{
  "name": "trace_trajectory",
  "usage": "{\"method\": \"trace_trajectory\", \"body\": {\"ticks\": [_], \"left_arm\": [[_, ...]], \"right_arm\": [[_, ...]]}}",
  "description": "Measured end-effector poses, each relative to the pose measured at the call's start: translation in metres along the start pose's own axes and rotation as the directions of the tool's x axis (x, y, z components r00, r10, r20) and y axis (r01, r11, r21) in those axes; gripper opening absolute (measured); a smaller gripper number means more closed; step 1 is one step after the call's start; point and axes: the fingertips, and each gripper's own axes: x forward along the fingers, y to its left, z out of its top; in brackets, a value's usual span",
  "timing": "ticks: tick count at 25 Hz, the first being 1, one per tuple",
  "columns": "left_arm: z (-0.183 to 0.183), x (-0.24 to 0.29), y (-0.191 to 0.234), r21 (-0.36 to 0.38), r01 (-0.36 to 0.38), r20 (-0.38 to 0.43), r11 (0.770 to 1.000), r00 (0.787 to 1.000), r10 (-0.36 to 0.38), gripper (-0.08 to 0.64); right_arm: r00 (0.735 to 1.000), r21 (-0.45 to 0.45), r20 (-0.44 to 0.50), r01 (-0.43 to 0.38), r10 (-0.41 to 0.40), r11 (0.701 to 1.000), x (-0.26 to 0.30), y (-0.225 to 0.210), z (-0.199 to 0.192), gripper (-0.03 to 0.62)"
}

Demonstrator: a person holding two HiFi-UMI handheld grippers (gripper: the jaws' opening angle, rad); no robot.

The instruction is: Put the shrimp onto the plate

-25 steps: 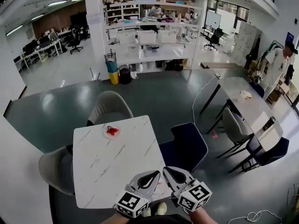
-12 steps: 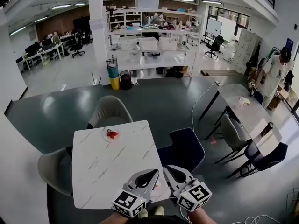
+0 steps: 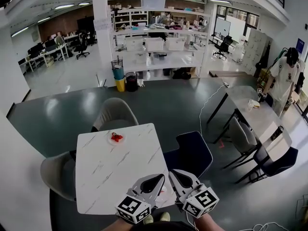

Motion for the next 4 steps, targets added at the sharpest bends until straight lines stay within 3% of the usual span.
{"method": "trace_trajectory", "body": {"ticks": [4], "left_arm": [[0.0036,-0.0026,0.0063,-0.016,-0.002,0.018,1.0,1.0,0.003,0.008]], "right_arm": [[1.0,-0.003,0.0,0.001,-0.001,1.0,0.0026,0.0014,-0.0007,0.002]]}}
